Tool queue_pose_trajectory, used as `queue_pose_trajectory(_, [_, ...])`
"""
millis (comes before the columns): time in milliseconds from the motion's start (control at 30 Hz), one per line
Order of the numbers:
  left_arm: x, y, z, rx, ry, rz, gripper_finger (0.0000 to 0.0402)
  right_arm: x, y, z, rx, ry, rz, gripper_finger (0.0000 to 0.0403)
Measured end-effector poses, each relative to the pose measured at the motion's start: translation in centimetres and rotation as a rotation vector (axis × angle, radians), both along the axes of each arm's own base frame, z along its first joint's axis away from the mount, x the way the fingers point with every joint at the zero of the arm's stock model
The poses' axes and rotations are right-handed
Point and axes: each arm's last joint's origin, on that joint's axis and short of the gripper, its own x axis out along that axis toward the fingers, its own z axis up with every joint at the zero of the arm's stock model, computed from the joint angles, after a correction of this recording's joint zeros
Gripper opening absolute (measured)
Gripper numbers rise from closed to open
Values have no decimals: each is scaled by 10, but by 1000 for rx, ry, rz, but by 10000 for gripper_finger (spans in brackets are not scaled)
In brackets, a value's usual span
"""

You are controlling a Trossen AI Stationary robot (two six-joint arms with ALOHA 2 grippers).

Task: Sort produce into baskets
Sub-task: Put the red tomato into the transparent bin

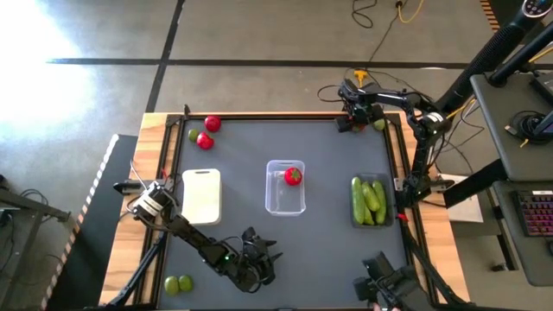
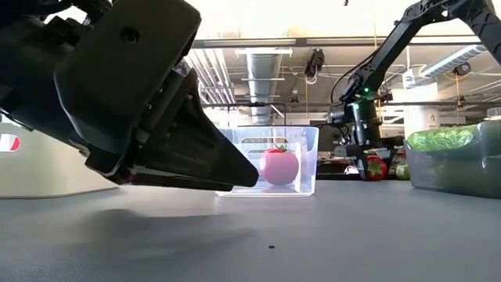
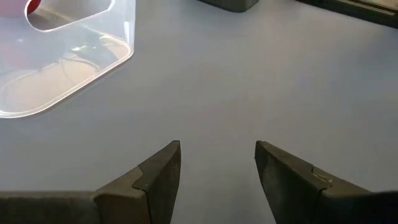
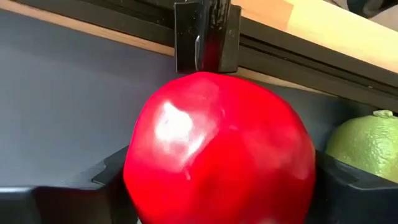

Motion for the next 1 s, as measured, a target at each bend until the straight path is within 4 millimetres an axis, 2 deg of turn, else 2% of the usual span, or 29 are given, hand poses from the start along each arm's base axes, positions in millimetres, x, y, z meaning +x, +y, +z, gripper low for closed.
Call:
queue_pose_trajectory(300, [2, -2, 3, 12, -3, -9, 190, 10, 10, -1, -6, 22, 75, 286])
queue_pose_trajectory(433, [3, -4, 4, 20, -4, -16, 190, 24, 34, 6, 39, 30, 150, 281])
queue_pose_trajectory(533, [2, -4, 4, 21, -3, -18, 190, 39, 54, 22, 6, 10, 222, 281])
queue_pose_trajectory(633, [1, -5, 4, 22, -3, -22, 190, 55, 83, 40, -19, -11, 301, 282])
queue_pose_trajectory(733, [-1, -8, 4, 43, 7, -39, 190, 75, 120, 59, -61, -63, 398, 282])
queue_pose_trajectory(900, [-6, -8, 8, 83, 43, -41, 190, 104, 196, 89, -109, -202, 590, 285])
queue_pose_trajectory(1000, [-9, -6, 17, 105, 56, -30, 190, 121, 244, 100, -131, -326, 708, 285])
